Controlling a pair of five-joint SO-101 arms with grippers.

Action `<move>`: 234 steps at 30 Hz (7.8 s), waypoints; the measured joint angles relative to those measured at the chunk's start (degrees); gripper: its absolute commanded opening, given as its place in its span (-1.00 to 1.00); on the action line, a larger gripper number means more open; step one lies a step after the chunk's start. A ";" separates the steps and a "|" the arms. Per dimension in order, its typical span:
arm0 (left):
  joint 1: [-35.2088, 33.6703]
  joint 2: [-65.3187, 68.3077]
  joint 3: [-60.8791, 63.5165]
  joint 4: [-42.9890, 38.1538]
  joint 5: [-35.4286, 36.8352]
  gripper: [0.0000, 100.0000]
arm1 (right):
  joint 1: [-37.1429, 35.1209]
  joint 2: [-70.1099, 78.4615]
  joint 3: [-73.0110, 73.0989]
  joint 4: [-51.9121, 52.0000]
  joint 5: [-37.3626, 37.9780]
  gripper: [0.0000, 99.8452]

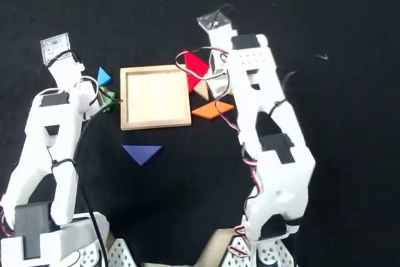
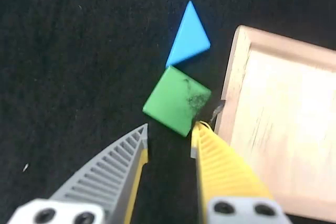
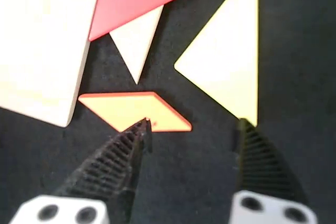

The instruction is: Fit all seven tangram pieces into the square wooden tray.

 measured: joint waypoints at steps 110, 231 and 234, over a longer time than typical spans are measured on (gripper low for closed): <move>-3.52 0.00 1.93 -5.80 1.85 -0.70 | 3.34 44.57 -61.27 19.34 7.12 -0.84; -3.52 0.00 4.31 -10.90 1.85 -0.70 | 10.37 30.68 -43.16 21.54 39.91 -0.98; -3.52 0.00 4.31 -10.90 1.85 -0.70 | 10.02 18.11 -29.98 21.54 39.91 -0.98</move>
